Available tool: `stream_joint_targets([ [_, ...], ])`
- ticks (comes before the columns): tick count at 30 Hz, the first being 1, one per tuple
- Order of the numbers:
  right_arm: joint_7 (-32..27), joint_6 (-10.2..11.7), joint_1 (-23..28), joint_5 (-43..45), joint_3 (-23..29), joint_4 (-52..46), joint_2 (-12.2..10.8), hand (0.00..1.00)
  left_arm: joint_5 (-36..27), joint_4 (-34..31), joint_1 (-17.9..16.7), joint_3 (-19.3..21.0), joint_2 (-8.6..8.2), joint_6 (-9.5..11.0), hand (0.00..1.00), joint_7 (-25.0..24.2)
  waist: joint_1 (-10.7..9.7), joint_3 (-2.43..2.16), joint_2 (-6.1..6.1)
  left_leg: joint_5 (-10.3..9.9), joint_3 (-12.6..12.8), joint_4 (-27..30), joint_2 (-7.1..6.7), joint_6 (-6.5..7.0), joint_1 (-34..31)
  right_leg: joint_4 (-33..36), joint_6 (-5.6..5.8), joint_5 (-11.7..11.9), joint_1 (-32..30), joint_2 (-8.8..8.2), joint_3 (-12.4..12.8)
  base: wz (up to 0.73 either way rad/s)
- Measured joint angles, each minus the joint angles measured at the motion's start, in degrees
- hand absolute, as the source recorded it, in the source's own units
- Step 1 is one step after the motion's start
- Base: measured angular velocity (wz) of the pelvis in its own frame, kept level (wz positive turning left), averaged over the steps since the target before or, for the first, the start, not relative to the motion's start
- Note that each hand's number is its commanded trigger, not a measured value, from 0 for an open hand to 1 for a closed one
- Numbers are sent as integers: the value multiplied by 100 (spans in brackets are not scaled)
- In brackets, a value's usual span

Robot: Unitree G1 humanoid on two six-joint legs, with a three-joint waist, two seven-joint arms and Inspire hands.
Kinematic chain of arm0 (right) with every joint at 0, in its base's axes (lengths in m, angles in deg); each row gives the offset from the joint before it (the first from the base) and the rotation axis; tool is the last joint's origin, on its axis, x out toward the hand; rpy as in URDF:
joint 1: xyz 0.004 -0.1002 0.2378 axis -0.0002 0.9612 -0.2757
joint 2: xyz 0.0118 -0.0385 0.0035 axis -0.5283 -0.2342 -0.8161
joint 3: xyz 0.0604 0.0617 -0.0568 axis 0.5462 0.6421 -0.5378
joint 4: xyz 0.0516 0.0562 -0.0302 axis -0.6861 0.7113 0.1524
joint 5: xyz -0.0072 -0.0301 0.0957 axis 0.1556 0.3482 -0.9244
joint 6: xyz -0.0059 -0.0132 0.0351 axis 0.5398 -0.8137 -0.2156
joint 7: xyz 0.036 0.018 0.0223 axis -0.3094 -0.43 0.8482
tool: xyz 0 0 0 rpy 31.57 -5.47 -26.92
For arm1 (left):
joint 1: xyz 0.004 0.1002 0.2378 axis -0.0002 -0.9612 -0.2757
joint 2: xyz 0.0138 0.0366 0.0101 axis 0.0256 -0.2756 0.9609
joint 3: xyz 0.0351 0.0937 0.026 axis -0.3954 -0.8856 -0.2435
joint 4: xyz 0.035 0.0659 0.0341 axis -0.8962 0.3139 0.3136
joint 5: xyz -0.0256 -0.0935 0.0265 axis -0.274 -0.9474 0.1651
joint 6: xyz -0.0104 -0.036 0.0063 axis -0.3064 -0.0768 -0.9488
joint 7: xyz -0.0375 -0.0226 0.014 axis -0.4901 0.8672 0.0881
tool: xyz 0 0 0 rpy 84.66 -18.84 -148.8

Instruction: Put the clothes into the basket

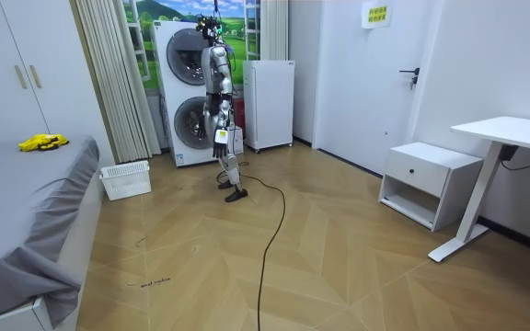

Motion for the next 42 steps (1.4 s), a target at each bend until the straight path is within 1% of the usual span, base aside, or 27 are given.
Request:
stream_joint_targets([
  [10,10,22,31,-22,10,-28,-1,0,-3,14,1,1,-2,1,0,19,-2,-6,35,0,-6,0,3,0,1,2,0,0,1,2,7,0],
  [16,29,19,27,4,2,-46,-1,0,-37,16,-6,29,-5,7,0,36,-4,-12,51,-6,-2,55,23,-5,-32,58,6,-5,-28,2,-65,1],
  [17,28,17,14,6,1,-61,0,0,-142,18,-5,19,-7,8,0,36,-6,-14,59,-72,-2,176,62,-10,-124,166,33,-37,-98,13,-172,12],
  [18,27,2,-8,6,3,-56,2,0,-227,18,2,24,-2,15,0,39,-5,-9,63,-151,-3,344,130,-19,-226,264,23,-86,-152,20,-228,12],
  [19,26,0,-16,5,3,-56,2,0,-258,17,5,24,2,15,0,41,-6,-9,65,-201,-3,442,150,-28,-268,311,16,-112,-175,29,-272,6],
  [21,48,-3,-55,-4,-8,-39,1,0,-441,16,6,45,36,27,0,44,7,-3,63,-442,-10,1008,228,-79,-527,508,-80,-275,-262,90,-316,0],
  [22,60,-3,-57,-3,-9,-32,-2,0,-498,16,1,63,52,27,0,44,14,-2,59,-478,-4,1155,242,-104,-603,560,-115,-344,-298,89,-315,0],
  [23,95,-2,-55,-24,-13,-27,-15,0,-671,15,-26,135,83,32,0,43,26,1,14,-511,13,1502,257,-127,-753,630,-211,-496,-315,82,-293,5],
  [24,145,-1,-53,-52,-8,-32,-12,0,-814,12,-34,171,120,29,0,39,22,0,3,-513,24,1933,295,-129,-994,617,-260,-612,-309,77,-310,12],
  [25,164,3,-53,-54,-3,-39,-8,0,-850,-2,-43,182,128,29,0,39,12,0,13,-506,50,2229,345,-136,-1151,612,-279,-619,-307,85,-325,21],
  [26,184,3,-51,-41,-2,-33,8,0,-919,-15,-40,206,145,31,0,39,-12,15,13,-426,97,3004,487,-140,-1530,615,-309,-661,-275,107,-296,24],
  [27,181,-4,-47,-55,-14,-25,19,0,-1024,-12,-35,200,151,38,0,40,-17,72,-14,-241,-7,3735,508,-33,-1986,644,-347,-731,-148,69,-269,22],
  [28,174,-24,-36,-95,-64,-22,45,0,-1108,-2,-132,122,147,39,0,45,-18,44,-93,-345,-90,3402,353,38,-2240,664,-335,-836,-86,-68,-267,11],
  [29,177,-42,-41,-100,-69,-23,69,0,-1140,-3,-154,66,140,43,0,45,1,48,-112,-323,-123,3121,279,4,-2381,680,-297,-884,-82,-120,-261,0],
  [30,174,-56,-61,-97,-60,-24,115,0,-1129,-10,-196,-10,119,55,0,45,65,46,-116,-195,-189,2391,196,-137,-2708,680,-223,-966,-86,-193,-256,-9],
  [31,171,-53,-65,-98,-53,-30,122,0,-1132,-11,-224,-7,117,67,0,45,91,47,-103,-79,-202,1974,201,-221,-2842,679,-199,-1007,-65,-213,-255,-21],
  [32,175,-61,-56,-97,-64,-29,123,0,-1138,-11,-302,2,129,91,0,56,157,45,-102,260,-240,1308,229,-271,-3058,675,-155,-1115,15,-270,-266,-32],
  [33,175,-119,-53,-87,-100,-34,127,0,-1133,-10,-390,5,131,99,0,80,213,55,-87,585,-275,972,259,-251,-3207,670,-95,-1237,123,-365,-244,-35],
  [34,173,-148,-55,-74,-127,-45,131,0,-1133,-10,-418,4,130,98,0,90,217,50,-106,775,-270,910,251,-222,-3252,670,-53,-1308,175,-423,-206,-36],
  [35,169,-190,-64,-12,-124,-58,127,0,-1133,-7,-440,1,123,104,0,92,239,14,-162,1142,-120,1063,211,-144,-3351,668,57,-1438,236,-581,-148,-28],
  [36,141,-184,-90,34,-112,-83,130,0,-1125,-11,-421,-4,106,168,0,86,260,-49,-181,1286,88,1461,191,27,-3480,600,232,-1467,289,-708,-120,-28],
  [37,125,-181,-69,20,-111,-79,121,0,-1127,-10,-406,-1,106,213,0,85,265,-28,-212,1235,179,1704,178,136,-3536,576,319,-1471,337,-770,-110,-20],
  [38,126,-169,-76,-8,-111,-83,113,0,-1142,-11,-345,-4,106,267,0,79,280,-9,-227,888,225,2182,108,232,-3620,636,593,-1353,438,-897,-94,-14],
  [39,120,-153,-39,-9,-107,-118,106,0,-1145,-15,-276,-1,116,340,0,77,294,-15,-232,543,303,2505,46,281,-3601,868,735,-1260,467,-1038,-135,-9],
  [40,114,-150,-49,-13,-100,-138,105,0,-1160,-29,-248,-2,123,382,0,77,307,-11,-240,391,343,2599,0,314,-3559,1073,800,-1213,450,-1106,-142,0],
  [41,61,-150,-52,-25,-95,-226,103,0,-1259,-41,-174,-4,140,480,0,80,305,-14,-253,162,444,2671,-97,390,-3417,1663,821,-1061,307,-1269,-131,0],
  [42,-16,-152,-62,-24,-92,-296,113,0,-1273,-53,-83,-7,142,543,0,81,314,-10,-244,-22,534,2645,-165,450,-3173,2439,816,-695,61,-1400,-129,0],
])
